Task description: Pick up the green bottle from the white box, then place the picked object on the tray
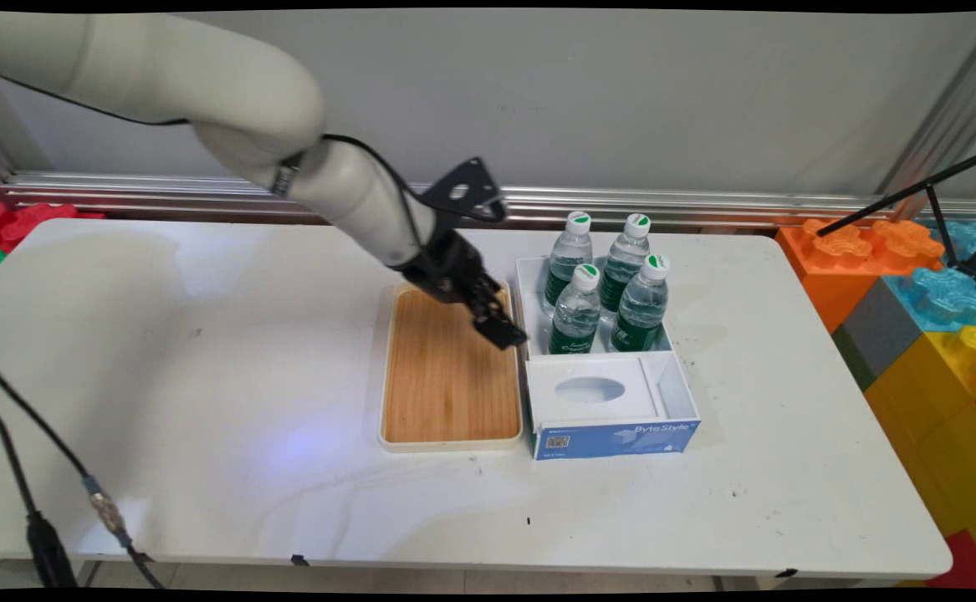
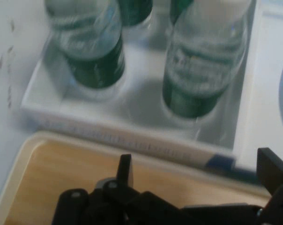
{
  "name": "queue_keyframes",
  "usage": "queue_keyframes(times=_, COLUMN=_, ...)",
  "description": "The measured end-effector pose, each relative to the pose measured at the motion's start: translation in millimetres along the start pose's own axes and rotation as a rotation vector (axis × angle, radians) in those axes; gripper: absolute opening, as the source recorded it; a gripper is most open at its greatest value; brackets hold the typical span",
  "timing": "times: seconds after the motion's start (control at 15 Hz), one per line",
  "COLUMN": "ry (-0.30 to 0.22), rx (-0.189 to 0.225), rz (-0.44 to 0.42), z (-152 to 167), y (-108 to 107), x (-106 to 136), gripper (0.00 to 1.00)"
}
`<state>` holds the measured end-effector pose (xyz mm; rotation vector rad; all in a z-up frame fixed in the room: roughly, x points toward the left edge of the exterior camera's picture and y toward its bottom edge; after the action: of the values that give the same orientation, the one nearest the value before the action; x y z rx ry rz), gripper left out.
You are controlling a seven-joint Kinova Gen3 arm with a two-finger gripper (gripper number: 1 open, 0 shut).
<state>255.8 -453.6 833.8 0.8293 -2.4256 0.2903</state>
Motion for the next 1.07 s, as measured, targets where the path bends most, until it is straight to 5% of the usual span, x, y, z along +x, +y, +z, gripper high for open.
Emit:
queue_keyframes(times=0.87, ry=0.117, rx=0.014, rz=0.005, z=70, y=14, x=43, gripper=1.0)
queue_keyframes(times=0.93, ry=0.119, rx=0.017, rz=0.011, z=72, y=14, x=43, gripper=0.0)
queue_keyframes(times=1.07, ry=0.117, rx=0.022, rz=0.023, z=74, y=15, x=43, gripper=0.0)
